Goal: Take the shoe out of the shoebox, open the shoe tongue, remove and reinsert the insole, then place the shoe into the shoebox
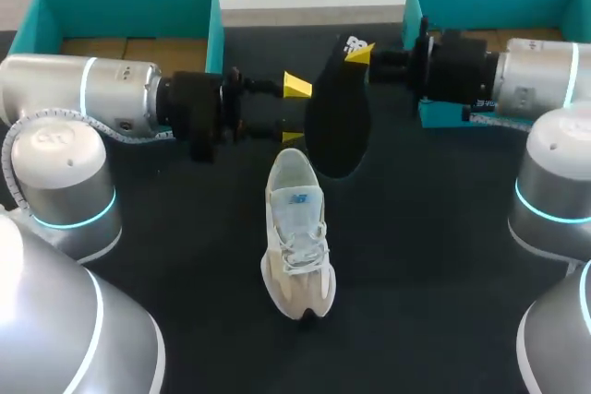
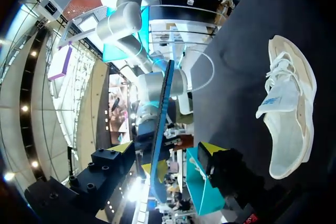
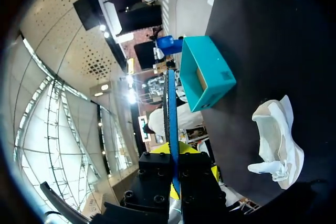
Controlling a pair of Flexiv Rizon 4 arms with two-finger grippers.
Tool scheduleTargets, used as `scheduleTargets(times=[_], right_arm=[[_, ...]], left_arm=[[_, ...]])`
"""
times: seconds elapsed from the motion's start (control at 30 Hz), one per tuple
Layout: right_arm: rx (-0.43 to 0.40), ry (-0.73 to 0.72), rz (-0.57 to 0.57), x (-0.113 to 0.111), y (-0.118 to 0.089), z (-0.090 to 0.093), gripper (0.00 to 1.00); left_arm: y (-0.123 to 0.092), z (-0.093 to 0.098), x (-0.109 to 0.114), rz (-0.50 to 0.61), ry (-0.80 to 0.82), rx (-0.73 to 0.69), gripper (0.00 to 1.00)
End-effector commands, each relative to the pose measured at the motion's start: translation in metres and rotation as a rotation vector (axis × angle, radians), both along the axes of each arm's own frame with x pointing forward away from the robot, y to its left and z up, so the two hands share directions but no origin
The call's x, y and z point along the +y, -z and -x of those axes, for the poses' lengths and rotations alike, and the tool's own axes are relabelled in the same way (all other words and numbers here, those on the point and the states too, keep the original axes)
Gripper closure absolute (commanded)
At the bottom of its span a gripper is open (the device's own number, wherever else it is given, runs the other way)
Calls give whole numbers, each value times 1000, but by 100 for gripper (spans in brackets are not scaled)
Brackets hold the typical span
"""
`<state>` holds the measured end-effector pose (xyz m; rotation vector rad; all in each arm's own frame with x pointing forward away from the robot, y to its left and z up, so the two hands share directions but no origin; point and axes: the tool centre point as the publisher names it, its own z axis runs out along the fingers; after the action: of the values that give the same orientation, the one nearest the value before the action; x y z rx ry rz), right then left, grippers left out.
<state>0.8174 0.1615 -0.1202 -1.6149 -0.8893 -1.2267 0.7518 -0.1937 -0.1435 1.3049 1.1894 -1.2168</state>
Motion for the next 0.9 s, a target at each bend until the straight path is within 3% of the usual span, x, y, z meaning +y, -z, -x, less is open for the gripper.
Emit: scheduleTargets(times=[0.03, 0.13, 0.33, 0.53, 0.63, 0.67, 0.73, 0.9], right_arm=[[12, -38, 14, 18, 1, -15, 100], [13, -81, 8, 23, 2, -16, 100], [34, -104, 28, 28, 3, -14, 100], [38, -102, 27, 27, 4, -13, 100], [40, -105, 25, 27, 5, -13, 100], [42, -107, 25, 27, 5, -13, 100], [44, -108, 24, 27, 6, -13, 100], [45, -114, 10, 32, 9, -14, 100]], left_arm=[[2, -3, -9, 5, 4, 0, 44], [4, -4, -14, 6, 5, 4, 55], [4, -8, -19, 22, -16, 18, 56], [3, -8, -23, 32, -21, 19, 65], [5, -9, -23, 32, -23, 17, 83], [5, -9, -23, 31, -28, 19, 95], [6, -11, -22, 36, -37, 23, 100], [6, -13, -23, 38, -44, 24, 100]])
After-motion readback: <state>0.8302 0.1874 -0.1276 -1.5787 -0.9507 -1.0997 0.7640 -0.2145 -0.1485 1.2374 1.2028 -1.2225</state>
